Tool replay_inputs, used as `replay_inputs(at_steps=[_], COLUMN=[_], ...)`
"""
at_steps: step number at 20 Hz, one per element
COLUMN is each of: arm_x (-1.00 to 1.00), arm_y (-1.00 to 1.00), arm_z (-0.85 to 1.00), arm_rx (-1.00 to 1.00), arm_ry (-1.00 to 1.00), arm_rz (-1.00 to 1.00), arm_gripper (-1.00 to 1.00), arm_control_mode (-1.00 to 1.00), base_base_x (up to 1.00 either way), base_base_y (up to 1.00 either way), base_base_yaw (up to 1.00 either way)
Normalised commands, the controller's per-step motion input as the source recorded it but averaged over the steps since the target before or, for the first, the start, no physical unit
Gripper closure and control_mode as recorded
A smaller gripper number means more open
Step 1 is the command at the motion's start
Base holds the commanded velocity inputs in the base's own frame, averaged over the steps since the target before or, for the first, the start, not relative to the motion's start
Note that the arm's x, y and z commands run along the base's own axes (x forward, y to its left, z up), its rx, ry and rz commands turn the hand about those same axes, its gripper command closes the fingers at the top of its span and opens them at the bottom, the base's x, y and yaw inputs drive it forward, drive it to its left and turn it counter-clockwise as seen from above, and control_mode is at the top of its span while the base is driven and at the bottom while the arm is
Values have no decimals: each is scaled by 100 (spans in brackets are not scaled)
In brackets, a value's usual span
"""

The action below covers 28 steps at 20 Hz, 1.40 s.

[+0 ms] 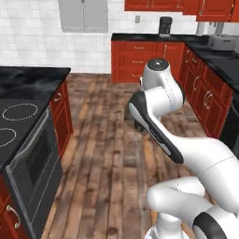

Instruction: Pick the candle and jar from the dining table and place them in the open cabinet. Close the cabinet after placing the objects.

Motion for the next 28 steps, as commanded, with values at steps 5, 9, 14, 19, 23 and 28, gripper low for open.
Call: replay_inputs(at_steps=[5,9,14,19,23,28], arm_x=[0,0,0,0,0,0], arm_y=[0,0,0,0,0,0], arm_z=[0,0,0,0,0,0], arm_rx=[0,0,0,0,0,0], arm_ry=[0,0,0,0,0,0], arm_rz=[0,0,0,0,0,0], arm_gripper=[100,100,100,100,100,100], arm_control_mode=[100,100,100,100,100,100], base_base_x=[55,68,79,72,72,81], base_base_y=[2,26,66,86,89,76], base_base_yaw=[-52,-46,-38,-35,-33,-37])
